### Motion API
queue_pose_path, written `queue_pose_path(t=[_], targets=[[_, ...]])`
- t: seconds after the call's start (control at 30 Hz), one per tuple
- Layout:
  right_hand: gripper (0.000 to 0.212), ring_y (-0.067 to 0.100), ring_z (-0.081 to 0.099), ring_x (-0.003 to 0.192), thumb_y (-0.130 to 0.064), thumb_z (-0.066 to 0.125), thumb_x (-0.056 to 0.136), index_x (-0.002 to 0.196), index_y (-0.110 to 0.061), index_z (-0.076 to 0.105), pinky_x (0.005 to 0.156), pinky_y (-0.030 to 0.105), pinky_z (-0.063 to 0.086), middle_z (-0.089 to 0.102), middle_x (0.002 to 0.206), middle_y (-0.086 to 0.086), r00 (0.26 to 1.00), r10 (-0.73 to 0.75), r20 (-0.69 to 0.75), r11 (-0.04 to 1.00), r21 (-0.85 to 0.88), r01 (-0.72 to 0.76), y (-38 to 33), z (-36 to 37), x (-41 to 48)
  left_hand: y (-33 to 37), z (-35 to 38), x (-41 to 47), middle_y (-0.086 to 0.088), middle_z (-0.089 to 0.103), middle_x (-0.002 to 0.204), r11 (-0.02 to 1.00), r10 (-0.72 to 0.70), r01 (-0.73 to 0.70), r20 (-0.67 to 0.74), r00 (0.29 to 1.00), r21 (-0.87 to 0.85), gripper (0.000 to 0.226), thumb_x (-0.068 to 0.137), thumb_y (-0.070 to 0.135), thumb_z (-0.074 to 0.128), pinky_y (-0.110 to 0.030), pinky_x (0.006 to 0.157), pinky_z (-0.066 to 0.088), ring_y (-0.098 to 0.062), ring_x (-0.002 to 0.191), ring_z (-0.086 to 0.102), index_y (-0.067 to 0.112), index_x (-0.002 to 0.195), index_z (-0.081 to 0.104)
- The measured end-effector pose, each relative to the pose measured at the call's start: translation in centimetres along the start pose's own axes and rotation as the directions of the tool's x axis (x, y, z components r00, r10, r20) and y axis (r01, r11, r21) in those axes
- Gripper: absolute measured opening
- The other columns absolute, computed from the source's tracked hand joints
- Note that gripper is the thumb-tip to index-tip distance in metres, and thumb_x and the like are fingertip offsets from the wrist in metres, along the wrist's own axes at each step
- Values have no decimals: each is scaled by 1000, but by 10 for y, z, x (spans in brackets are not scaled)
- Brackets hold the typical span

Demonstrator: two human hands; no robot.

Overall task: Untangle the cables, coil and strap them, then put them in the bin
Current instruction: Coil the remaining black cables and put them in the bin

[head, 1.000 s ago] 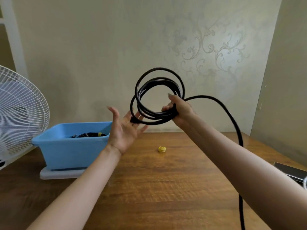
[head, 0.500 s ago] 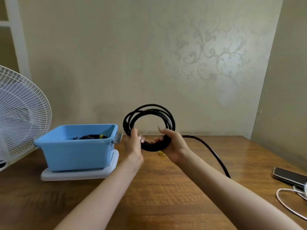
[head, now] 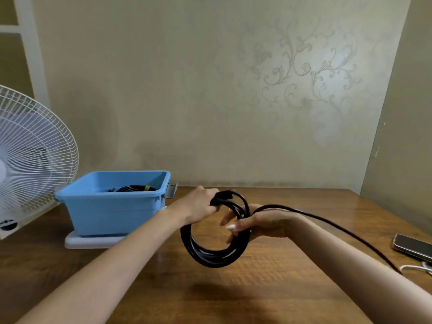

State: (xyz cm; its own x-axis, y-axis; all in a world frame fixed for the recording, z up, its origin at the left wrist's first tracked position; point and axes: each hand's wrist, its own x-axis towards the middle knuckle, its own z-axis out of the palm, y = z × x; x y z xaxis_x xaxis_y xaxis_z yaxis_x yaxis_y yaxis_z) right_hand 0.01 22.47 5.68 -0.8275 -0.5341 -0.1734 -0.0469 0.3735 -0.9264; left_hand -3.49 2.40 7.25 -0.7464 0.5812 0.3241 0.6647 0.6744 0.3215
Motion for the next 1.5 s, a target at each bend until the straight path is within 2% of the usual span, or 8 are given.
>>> queue_pose_path(t=[0.17,0.37,0.57,0.83,1.0,1.13,1.33,1.5], targets=[[80,31,59,117,-49,80,68,128,-3,53,100,45,46,67,113,16,995,34,95,997,63,-40,-3,-11,-3,16,7,-3,3,45,69,953,50,-110,212,976,281,9,92,15,52,-31,61,37,-20,69,50,16,85,47],[27,22,67,89,-11,68,86,111,-6,61,98,47,50,65,92,6,983,-27,-182,999,21,31,-1,3,1,11,5,8,3,48,58,992,-93,90,-38,995,-84,28,82,16,63,-25,51,29,-17,60,47,16,59,47],[42,29,68,99,4,64,85,124,-9,51,89,40,54,70,99,14,983,7,-184,991,136,19,7,10,-2,1,3,11,7,37,44,768,-345,272,-17,938,-579,13,86,9,61,-21,39,26,-8,34,30,-2,92,61],[26,24,62,54,-24,61,93,75,-5,58,78,46,58,58,52,8,820,20,-572,980,172,96,18,39,20,17,4,9,3,51,64,988,-82,59,-159,984,-141,16,89,11,58,-18,49,31,-18,62,51,17,76,51],[33,18,49,40,-6,52,93,60,-7,52,51,29,48,46,42,3,676,113,-728,978,201,53,23,38,27,15,9,4,-7,55,114,996,-66,66,8,998,-57,55,84,34,68,-29,86,46,-21,106,56,17,127,38],[35,4,51,47,-6,49,94,64,-24,49,42,17,44,54,52,-8,689,-52,-723,987,-141,-73,29,34,29,46,11,-1,-1,28,142,853,517,-461,-274,811,246,87,74,43,65,-52,113,20,-15,131,27,19,144,20],[12,26,58,102,-9,53,94,105,-14,56,84,30,48,60,106,14,771,-142,-621,903,-400,-155,29,34,30,91,20,14,-5,68,76,774,631,-616,-99,769,149,19,86,22,55,-41,91,44,-21,74,62,9,91,68],[7,18,47,47,-9,52,90,89,-5,58,41,24,39,49,61,4,689,109,-717,959,-108,-264,22,0,10,33,-2,14,9,64,68,897,380,-391,-91,920,-208,20,94,24,56,-23,73,43,0,66,57,19,77,66]])
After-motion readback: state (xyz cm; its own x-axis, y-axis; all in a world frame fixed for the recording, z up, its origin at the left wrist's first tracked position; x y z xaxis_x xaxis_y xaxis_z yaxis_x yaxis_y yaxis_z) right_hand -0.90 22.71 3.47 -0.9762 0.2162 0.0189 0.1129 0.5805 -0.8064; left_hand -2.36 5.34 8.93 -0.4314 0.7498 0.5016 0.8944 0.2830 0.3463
